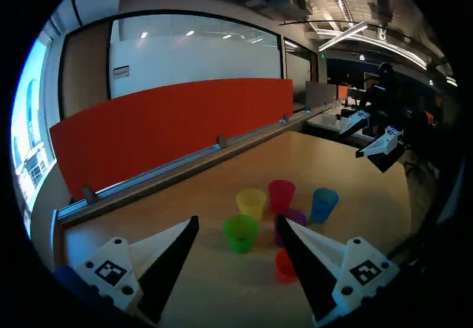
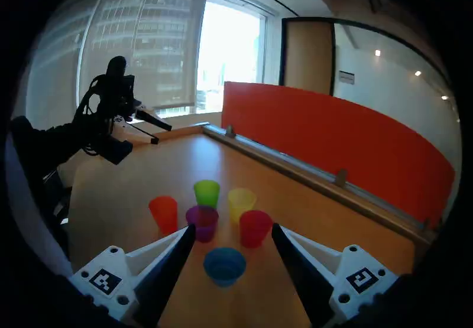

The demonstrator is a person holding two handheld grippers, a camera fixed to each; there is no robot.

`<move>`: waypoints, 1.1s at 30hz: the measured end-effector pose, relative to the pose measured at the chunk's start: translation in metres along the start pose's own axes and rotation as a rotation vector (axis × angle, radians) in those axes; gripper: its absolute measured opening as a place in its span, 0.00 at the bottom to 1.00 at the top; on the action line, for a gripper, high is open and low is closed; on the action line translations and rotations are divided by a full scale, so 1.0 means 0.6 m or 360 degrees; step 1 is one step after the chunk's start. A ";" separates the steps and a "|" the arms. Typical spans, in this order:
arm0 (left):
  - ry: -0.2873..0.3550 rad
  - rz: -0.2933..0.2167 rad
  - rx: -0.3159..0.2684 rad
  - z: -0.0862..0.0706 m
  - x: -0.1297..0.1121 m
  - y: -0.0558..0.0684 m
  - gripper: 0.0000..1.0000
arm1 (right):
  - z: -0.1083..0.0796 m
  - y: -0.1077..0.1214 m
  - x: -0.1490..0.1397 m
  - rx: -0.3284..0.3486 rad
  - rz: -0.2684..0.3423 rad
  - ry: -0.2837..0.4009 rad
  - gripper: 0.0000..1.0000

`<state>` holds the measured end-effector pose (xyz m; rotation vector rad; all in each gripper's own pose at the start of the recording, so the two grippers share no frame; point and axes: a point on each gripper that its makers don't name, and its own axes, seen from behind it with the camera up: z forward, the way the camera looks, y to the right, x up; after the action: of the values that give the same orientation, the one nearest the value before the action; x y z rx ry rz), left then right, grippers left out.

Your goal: Pour water

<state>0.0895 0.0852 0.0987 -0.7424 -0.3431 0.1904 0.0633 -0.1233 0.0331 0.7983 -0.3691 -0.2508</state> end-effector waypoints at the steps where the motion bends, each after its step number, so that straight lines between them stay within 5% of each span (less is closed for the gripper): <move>1: -0.0013 0.0003 -0.0004 0.005 -0.005 0.000 0.98 | 0.002 -0.001 -0.008 0.0004 -0.0003 -0.0011 0.99; 18: -0.0244 0.0053 -0.0111 0.081 -0.087 0.011 0.98 | 0.037 -0.011 -0.110 0.0045 -0.0033 -0.0184 0.99; 33: -0.0375 0.0072 -0.0224 0.120 -0.127 0.013 0.98 | 0.054 -0.006 -0.161 0.0062 -0.0006 -0.0255 0.99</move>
<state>-0.0080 0.1142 0.1245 -0.8693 -0.5681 0.2998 -0.0378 -0.1126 0.0296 0.8193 -0.5247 -0.3127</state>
